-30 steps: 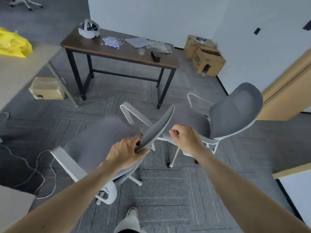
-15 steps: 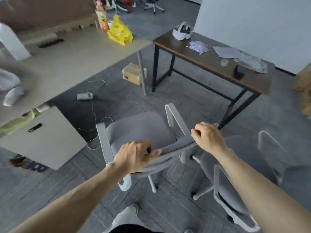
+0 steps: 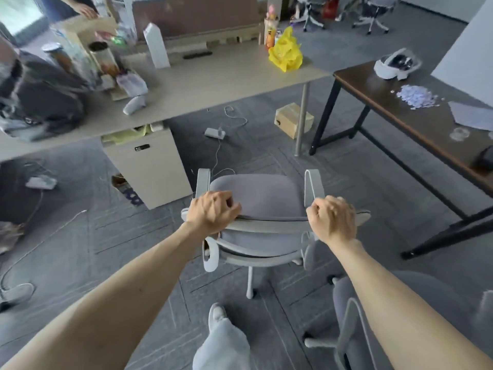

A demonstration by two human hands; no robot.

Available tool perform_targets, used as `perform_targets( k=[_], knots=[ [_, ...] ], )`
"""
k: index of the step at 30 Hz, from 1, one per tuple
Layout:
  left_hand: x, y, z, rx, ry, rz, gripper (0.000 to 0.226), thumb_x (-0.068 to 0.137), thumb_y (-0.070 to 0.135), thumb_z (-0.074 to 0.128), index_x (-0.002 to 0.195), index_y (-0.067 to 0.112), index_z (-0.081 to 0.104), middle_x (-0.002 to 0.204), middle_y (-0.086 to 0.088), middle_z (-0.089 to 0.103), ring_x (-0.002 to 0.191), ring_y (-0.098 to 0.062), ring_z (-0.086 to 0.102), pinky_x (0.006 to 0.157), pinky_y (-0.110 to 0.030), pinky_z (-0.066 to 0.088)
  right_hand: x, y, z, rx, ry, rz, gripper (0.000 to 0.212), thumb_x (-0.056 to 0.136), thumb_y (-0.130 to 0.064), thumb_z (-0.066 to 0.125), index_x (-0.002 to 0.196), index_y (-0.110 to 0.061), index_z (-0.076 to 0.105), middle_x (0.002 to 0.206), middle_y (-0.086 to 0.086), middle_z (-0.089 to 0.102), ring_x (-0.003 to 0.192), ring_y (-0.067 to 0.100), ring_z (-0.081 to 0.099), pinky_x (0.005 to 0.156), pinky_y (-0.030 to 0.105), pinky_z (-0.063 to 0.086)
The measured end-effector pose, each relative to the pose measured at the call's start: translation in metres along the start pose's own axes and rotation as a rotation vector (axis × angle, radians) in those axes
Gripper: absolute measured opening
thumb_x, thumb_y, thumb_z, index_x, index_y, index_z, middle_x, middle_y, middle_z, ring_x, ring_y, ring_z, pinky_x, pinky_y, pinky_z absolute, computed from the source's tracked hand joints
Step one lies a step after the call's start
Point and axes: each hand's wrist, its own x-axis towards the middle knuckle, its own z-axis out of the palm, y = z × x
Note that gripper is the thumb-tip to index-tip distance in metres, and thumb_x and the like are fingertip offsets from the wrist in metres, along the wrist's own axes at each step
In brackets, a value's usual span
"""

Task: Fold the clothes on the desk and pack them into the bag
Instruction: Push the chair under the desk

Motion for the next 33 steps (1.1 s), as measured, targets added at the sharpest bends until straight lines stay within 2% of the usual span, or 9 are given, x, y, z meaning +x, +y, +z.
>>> perform_targets(
  k=[5,8,12,17,21,26,33],
  knots=[
    [0.022,0.009,-0.001,-0.005,-0.036,-0.028,0.036,0.072,0.055,0.04,0.078,0.024,0.056,0.082,0.002,0.065,0.077,-0.027,0.058,0.067,-0.032,0.036,0.028,0.012,-0.002,-0.001,-0.031,0.024,0.047,0.076,-0.036,0.033,0.08,-0.011,0.072,0.083,0.011,0.071,0.079,0.031,0.056,0.07,0.036,0.031],
    [0.04,0.019,0.002,-0.006,-0.027,-0.031,0.036,0.071,0.054,0.041,0.079,0.023,0.057,0.077,0.002,0.061,0.074,-0.028,0.056,0.066,-0.031,0.035,0.046,0.023,0.0,0.004,-0.007,0.016,0.046,0.075,-0.036,0.032,0.075,-0.009,0.069,0.08,0.012,0.072,0.073,0.029,0.052,0.068,0.036,0.03],
    [0.078,0.033,0.009,-0.015,0.007,-0.031,0.036,0.071,0.054,0.041,0.08,0.023,0.056,0.079,-0.002,0.064,0.076,-0.031,0.059,0.067,-0.032,0.037,0.084,0.039,0.005,0.014,-0.009,0.034,0.046,0.074,-0.037,0.031,0.072,-0.01,0.069,0.079,0.012,0.073,0.075,0.031,0.056,0.069,0.036,0.029],
    [0.135,0.052,0.018,-0.009,-0.016,-0.038,0.037,0.071,0.055,0.04,0.082,0.022,0.055,0.079,-0.004,0.062,0.074,-0.031,0.053,0.069,-0.033,0.035,0.139,0.065,0.016,-0.005,-0.031,0.055,0.045,0.075,-0.036,0.032,0.073,-0.01,0.069,0.079,0.01,0.073,0.073,0.025,0.042,0.07,0.036,0.025],
    [0.183,0.061,0.02,-0.012,-0.018,-0.036,0.036,0.073,0.054,0.042,0.083,0.022,0.055,0.077,-0.005,0.058,0.073,-0.031,0.049,0.069,-0.033,0.036,0.194,0.077,0.02,-0.025,-0.061,0.062,0.048,0.077,-0.039,0.031,0.08,-0.013,0.072,0.088,0.008,0.073,0.083,0.027,0.049,0.073,0.036,0.025],
    [0.242,0.066,0.021,-0.022,-0.024,-0.01,0.035,0.074,0.054,0.039,0.08,0.022,0.052,0.079,-0.006,0.063,0.075,-0.033,0.057,0.069,-0.034,0.041,0.256,0.085,0.03,-0.071,-0.113,0.053,0.054,0.08,-0.042,0.028,0.091,-0.017,0.074,0.099,0.009,0.071,0.093,0.028,0.054,0.078,0.039,0.031],
    [0.321,0.062,0.014,-0.012,0.0,-0.045,0.036,0.074,0.053,0.04,0.081,0.021,0.055,0.077,-0.006,0.062,0.074,-0.032,0.057,0.067,-0.033,0.04,0.343,0.083,0.047,-0.048,-0.097,0.031,0.052,0.079,-0.041,0.03,0.091,-0.016,0.074,0.097,0.01,0.071,0.09,0.028,0.054,0.078,0.039,0.034]
  ],
)
